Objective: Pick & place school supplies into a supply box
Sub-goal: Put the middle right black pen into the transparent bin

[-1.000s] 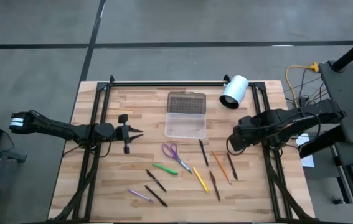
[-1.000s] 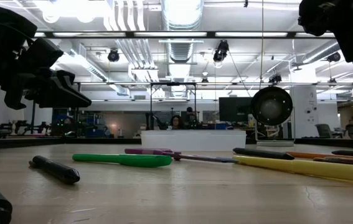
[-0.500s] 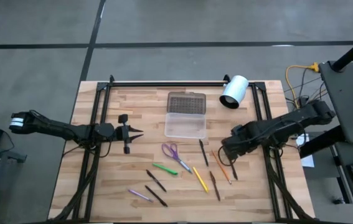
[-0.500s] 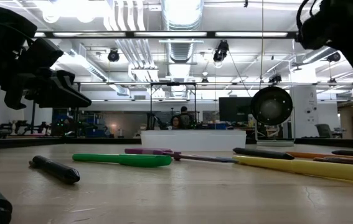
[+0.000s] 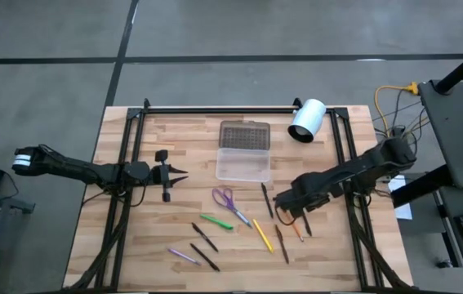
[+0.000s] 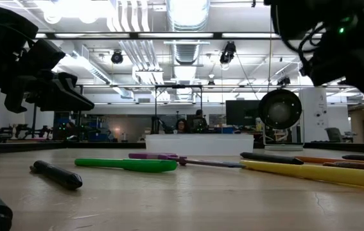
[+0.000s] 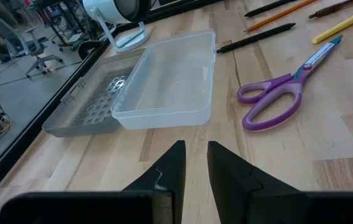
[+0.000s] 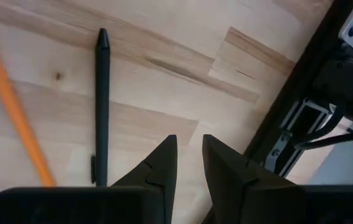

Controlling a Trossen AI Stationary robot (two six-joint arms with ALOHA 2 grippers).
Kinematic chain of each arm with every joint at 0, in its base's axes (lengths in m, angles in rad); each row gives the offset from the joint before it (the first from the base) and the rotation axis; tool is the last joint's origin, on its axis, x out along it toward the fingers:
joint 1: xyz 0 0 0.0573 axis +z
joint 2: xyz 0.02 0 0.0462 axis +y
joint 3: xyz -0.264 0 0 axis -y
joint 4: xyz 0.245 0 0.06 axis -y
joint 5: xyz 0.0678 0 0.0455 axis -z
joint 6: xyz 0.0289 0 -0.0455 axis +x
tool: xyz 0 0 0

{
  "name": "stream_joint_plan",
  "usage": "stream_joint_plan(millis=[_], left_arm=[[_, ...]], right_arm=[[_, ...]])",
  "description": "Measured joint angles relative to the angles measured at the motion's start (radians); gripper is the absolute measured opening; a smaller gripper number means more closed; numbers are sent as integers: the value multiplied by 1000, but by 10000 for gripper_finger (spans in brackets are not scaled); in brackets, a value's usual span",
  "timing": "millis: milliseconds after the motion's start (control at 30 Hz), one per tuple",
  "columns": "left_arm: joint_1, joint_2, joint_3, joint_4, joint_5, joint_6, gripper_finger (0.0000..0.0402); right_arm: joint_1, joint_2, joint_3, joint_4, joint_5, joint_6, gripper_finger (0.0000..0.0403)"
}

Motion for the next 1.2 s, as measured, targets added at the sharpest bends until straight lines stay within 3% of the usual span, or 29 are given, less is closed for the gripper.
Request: stream_joint_plan(millis=[233, 433, 733, 1200], left_arm=[[0, 0, 0, 0, 0, 0, 52], [0, 0, 0, 0, 0, 0, 52], [0, 0, 0, 0, 0, 0, 52], [0, 0, 0, 0, 0, 0, 52]], right_arm=[[-5, 54, 0, 18, -16, 10, 68], [-2, 36, 14, 132, -25, -53, 68], [33, -74, 81, 170, 281, 19, 68], [112, -132, 6, 192, 238, 127, 68]])
